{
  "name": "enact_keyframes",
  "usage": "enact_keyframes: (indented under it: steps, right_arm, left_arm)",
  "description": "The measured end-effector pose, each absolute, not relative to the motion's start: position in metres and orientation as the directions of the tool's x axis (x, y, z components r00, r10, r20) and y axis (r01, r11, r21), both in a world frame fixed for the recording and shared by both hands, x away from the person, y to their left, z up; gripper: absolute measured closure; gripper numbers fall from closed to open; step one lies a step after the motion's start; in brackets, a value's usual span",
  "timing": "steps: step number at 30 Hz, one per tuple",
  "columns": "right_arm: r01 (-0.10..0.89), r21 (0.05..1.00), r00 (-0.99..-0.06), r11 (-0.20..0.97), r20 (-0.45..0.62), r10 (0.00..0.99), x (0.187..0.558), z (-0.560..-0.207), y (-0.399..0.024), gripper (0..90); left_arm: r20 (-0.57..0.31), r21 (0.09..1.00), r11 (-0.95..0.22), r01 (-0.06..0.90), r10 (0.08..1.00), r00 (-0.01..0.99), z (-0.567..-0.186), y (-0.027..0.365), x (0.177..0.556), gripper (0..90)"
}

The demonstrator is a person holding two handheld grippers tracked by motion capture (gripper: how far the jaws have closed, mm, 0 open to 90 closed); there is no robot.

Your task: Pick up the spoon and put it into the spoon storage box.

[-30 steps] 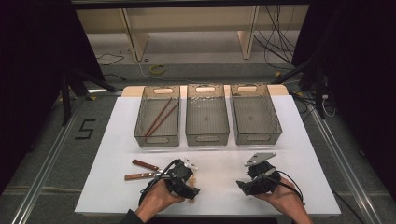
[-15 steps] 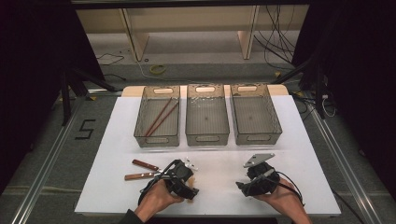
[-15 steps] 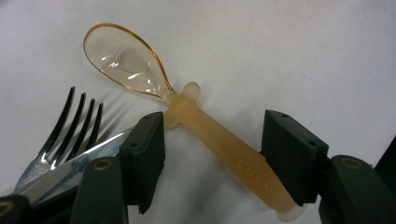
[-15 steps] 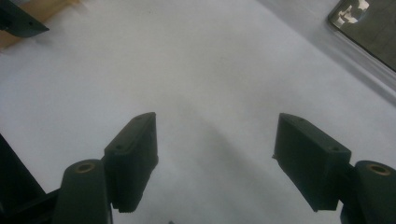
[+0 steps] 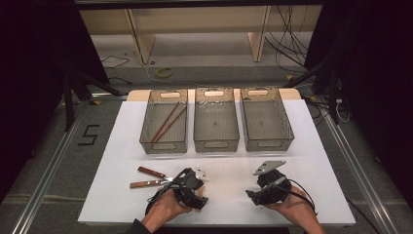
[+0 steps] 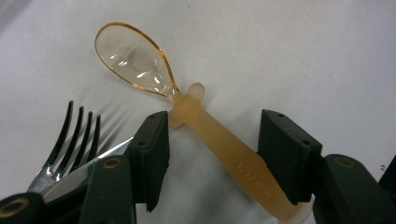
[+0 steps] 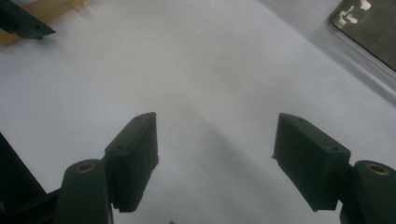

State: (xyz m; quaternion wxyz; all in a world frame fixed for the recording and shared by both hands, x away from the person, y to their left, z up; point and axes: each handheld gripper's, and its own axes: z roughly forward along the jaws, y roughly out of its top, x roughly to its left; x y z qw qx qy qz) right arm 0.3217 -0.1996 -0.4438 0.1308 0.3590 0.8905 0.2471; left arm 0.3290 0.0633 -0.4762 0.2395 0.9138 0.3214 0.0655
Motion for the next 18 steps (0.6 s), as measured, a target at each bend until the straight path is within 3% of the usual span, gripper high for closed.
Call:
enact_keyframes:
  steps: [18]
  right_arm:
    - [0.573,0.534,-0.71,0.622,-0.056,0.702,0.3215,-0.4438,-0.1991,31.3]
  left_arm:
    - [-0.03,0.494,-0.685,0.536,0.603,0.797,-0.4756,0.0683,0.3348,64.4]
